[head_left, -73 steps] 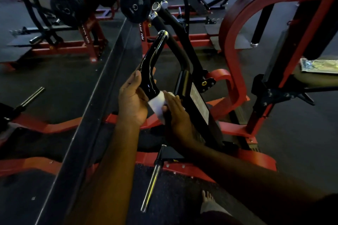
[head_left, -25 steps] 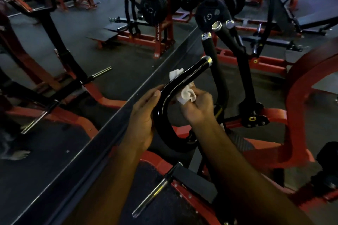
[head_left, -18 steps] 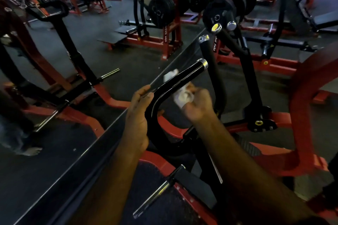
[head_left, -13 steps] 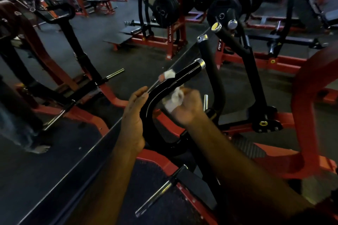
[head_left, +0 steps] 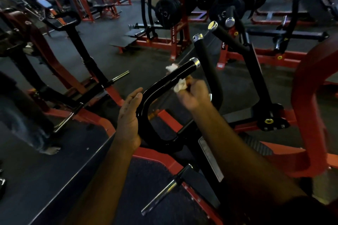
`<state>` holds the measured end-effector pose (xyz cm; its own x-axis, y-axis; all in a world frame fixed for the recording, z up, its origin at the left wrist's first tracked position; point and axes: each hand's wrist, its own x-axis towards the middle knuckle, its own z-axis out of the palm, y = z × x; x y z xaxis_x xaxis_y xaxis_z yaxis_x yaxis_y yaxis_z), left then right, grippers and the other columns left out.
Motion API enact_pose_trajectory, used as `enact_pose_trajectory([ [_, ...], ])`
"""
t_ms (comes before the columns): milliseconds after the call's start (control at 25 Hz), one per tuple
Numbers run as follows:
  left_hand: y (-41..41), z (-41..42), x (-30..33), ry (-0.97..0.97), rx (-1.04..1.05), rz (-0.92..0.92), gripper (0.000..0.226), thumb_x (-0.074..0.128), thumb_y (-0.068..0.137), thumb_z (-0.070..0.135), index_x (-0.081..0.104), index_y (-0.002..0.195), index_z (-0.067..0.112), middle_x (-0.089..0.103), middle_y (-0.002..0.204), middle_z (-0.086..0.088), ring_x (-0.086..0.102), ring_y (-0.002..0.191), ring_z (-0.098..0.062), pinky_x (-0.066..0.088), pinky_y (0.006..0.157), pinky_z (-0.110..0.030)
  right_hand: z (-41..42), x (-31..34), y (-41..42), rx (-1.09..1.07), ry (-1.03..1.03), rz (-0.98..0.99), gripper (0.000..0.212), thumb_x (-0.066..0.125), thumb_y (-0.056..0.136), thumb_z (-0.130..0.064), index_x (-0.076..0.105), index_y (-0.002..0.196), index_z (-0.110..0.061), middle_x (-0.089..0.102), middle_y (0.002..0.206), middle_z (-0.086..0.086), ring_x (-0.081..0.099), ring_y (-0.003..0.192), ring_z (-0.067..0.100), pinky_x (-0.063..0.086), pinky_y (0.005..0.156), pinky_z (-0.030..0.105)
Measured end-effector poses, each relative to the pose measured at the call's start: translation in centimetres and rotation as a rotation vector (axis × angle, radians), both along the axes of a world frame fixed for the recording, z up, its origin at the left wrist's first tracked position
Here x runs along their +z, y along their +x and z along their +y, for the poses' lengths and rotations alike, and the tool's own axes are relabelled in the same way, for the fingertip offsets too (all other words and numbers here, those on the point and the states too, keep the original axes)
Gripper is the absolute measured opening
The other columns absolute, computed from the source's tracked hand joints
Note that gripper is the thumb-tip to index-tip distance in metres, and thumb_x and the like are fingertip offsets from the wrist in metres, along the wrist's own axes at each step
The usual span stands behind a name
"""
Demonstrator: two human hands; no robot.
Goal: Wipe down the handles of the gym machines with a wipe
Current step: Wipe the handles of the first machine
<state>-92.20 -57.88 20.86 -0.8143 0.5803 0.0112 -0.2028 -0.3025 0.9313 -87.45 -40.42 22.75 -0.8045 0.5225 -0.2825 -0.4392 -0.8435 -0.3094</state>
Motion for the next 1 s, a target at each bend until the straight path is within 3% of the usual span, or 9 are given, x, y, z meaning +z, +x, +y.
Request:
enact_pose_trajectory([
  [160,-0.2,0.2,-0.5,0.026,-0.006,0.005,0.063,0.061,0.09,0.038,0.047,0.141,0.005,0.058,0.136,-0.021,0.055,0.127,-0.036,0.045,0.107,-0.053,-2.0,-0.6,-0.9,-0.031,0.068,-0.116,0.047,0.032,0.083,0.011,0.06,0.121,0.007,0.064,0.116,0.023,0.068,0.084,0.028,0.056,0.09,0.03],
  [240,-0.6,0.1,-0.8,0.021,-0.047,0.047,0.069,0.065,0.089,0.046,0.046,0.141,0.004,0.058,0.135,-0.022,0.054,0.128,-0.037,0.038,0.112,-0.055,-5.7,-0.8,0.5,0.113,0.262,-0.068,0.038,0.032,0.081,0.012,0.066,0.096,0.003,0.064,0.095,0.021,0.064,0.073,0.025,0.058,0.076,0.029],
  [320,-1.0,-0.2,-1.1,-0.013,-0.027,0.082,0.066,0.067,0.086,0.049,0.052,0.136,0.009,0.067,0.122,-0.01,0.062,0.117,-0.026,0.045,0.105,-0.047,-7.5,-0.3,2.3,0.187,0.42,-0.032,0.032,0.032,0.082,0.015,0.062,0.085,0.003,0.061,0.078,0.016,0.061,0.066,0.022,0.054,0.062,0.029],
  [440,-0.9,-0.2,-1.3,-0.024,-0.007,0.081,0.034,0.064,0.089,0.041,0.063,0.117,0.022,0.074,0.102,0.008,0.068,0.1,-0.008,0.052,0.092,-0.034,-5.3,0.9,3.8,-0.16,0.481,-0.266,0.038,0.04,0.082,0.018,0.065,0.059,0.0,0.063,0.055,0.008,0.063,0.051,0.016,0.055,0.056,0.026],
  [560,-0.3,-0.6,-1.2,0.016,-0.142,-0.037,0.047,0.061,0.087,0.048,0.067,0.116,0.011,0.074,0.11,-0.006,0.069,0.101,-0.019,0.054,0.082,-0.033,-3.4,1.2,4.1,-0.632,1.0,-0.697,0.024,0.061,0.081,0.0,0.076,0.077,-0.018,0.075,0.08,-0.001,0.071,0.076,0.014,0.061,0.074,0.036],
  [640,-0.1,-1.1,-0.9,0.013,-0.246,-0.1,0.056,0.057,0.086,0.055,0.067,0.121,0.013,0.07,0.12,-0.012,0.067,0.106,-0.028,0.051,0.085,-0.038,-3.8,1.6,3.5,-0.746,1.358,-0.84,0.02,0.066,0.083,-0.012,0.077,0.096,-0.023,0.074,0.098,-0.008,0.069,0.09,0.006,0.057,0.084,0.032],
  [840,-0.8,-2.1,-0.9,0.08,-0.442,-0.281,0.054,0.043,0.098,0.052,0.063,0.13,0.014,0.067,0.128,-0.011,0.063,0.119,-0.026,0.049,0.099,-0.039,-10.5,1.5,1.9,-0.609,1.901,-0.729,0.012,0.074,0.086,-0.019,0.075,0.095,-0.011,0.072,0.099,0.0,0.065,0.095,0.008,0.051,0.087,0.025],
  [920,-1.1,-2.8,-1.3,0.085,-0.495,-0.348,0.059,0.036,0.099,0.056,0.063,0.128,0.012,0.069,0.123,-0.011,0.067,0.111,-0.026,0.049,0.096,-0.039,-10.1,2.1,2.2,-0.582,1.958,-0.706,0.01,0.072,0.086,-0.018,0.076,0.092,-0.011,0.072,0.095,0.002,0.066,0.09,0.01,0.049,0.081,0.022],
  [1000,-1.2,-3.2,-1.8,0.087,-0.504,-0.388,0.061,0.03,0.101,0.054,0.064,0.123,0.008,0.073,0.109,-0.013,0.07,0.096,-0.026,0.051,0.091,-0.038,-7.4,4.4,2.0,-0.589,1.814,-0.919,0.01,0.07,0.086,-0.018,0.077,0.086,-0.011,0.073,0.084,0.002,0.068,0.078,0.012,0.051,0.07,0.026],
])
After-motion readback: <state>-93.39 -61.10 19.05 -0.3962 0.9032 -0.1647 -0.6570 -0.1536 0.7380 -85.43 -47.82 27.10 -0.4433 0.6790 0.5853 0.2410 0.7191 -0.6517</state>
